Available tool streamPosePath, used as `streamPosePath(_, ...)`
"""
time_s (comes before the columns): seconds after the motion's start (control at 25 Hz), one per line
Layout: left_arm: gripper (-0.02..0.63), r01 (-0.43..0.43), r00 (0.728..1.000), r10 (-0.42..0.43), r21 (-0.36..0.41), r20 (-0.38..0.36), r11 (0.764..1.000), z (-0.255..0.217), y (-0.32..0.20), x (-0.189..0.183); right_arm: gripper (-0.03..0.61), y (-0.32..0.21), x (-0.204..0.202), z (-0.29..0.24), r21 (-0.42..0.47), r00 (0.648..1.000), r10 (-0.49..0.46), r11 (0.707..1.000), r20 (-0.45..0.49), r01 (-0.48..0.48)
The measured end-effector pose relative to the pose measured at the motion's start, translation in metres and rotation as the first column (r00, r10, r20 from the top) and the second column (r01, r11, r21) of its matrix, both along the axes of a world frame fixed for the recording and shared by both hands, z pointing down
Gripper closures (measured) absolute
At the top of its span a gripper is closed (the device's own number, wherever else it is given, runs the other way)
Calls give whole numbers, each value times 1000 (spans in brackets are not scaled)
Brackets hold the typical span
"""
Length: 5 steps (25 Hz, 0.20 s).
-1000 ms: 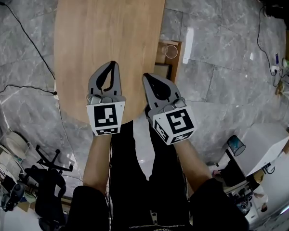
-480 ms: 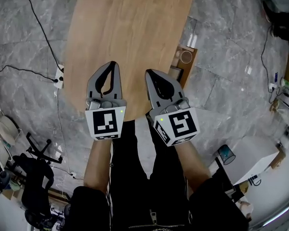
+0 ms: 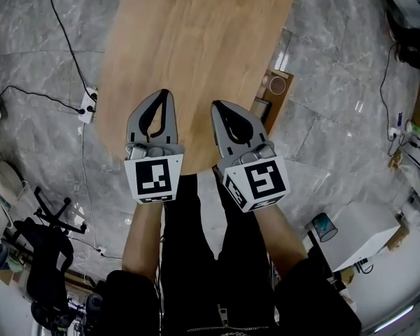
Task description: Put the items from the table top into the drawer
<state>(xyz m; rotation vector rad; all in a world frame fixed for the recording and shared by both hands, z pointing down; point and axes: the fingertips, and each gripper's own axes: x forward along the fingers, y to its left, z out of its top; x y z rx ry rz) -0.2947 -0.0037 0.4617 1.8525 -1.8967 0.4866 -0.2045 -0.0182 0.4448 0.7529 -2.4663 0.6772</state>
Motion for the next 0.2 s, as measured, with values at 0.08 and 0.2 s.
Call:
streamPosePath(0.08, 600, 3, 1000, -3, -2, -3, 1000, 1, 1, -1, 571, 1, 0, 1, -2, 1000, 0, 1000, -2, 0)
streamPosePath(0.2, 600, 8, 1000, -8, -4, -9, 1000, 2, 4, -3, 571, 4, -2, 1, -1, 1000, -5, 1000, -3, 5)
